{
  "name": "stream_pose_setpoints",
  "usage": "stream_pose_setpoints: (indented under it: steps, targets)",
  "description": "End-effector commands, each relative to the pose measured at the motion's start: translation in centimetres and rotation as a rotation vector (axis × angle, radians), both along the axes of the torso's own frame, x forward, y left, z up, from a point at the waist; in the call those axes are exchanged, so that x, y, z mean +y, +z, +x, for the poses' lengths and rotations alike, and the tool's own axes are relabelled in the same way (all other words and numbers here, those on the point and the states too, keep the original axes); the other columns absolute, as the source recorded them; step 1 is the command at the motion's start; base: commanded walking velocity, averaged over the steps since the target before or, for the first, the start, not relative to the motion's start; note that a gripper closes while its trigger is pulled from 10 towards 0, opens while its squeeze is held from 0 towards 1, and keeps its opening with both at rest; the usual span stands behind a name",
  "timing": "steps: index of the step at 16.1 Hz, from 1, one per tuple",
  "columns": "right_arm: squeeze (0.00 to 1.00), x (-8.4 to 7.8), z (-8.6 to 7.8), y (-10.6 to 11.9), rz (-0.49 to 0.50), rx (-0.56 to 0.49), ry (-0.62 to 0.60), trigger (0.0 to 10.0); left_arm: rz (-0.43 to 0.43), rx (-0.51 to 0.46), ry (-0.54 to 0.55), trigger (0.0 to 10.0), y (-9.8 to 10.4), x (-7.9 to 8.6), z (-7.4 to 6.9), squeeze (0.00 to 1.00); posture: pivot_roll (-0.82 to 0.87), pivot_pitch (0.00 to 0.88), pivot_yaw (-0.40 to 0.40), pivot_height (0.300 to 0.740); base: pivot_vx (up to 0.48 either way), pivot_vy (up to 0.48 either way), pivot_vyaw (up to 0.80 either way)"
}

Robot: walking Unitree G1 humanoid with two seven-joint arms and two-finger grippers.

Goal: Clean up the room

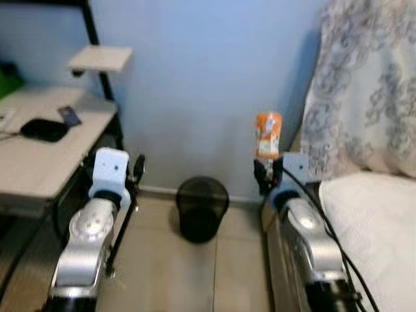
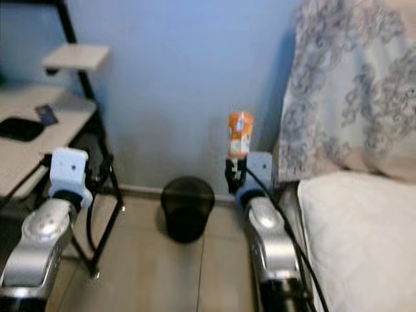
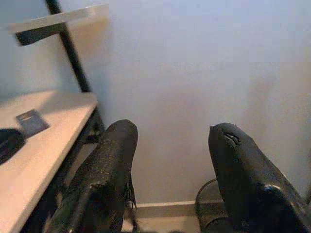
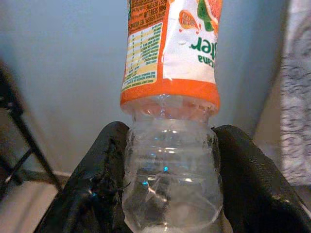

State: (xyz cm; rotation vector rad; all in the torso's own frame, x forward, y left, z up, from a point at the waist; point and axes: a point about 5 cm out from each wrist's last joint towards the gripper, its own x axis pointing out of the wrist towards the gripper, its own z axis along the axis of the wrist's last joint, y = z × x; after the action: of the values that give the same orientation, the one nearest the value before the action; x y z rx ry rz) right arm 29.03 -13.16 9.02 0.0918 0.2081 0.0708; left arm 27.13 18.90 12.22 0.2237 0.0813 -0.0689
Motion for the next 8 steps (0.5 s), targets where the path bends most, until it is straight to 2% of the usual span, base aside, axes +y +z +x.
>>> stream_pose_setpoints:
  steps: [1,8]
  targets:
    - [0.00,-1.11,-0.02,0.00,-0.013,0.002,-0.038,10.0,-0.005,0.002,-0.029,10.0,0.02,-0.82,0.08,0.00,0.04,0.000,-0.033,0.740,0.300,0.000,0.00]
    - [0.00,-1.29,-0.08,0.00,-0.007,0.001,-0.045,10.0,-0.006,0.009,-0.035,10.0,-0.06,-0.82,0.10,0.00,0.04,0.000,-0.032,0.740,0.308,0.000,0.00]
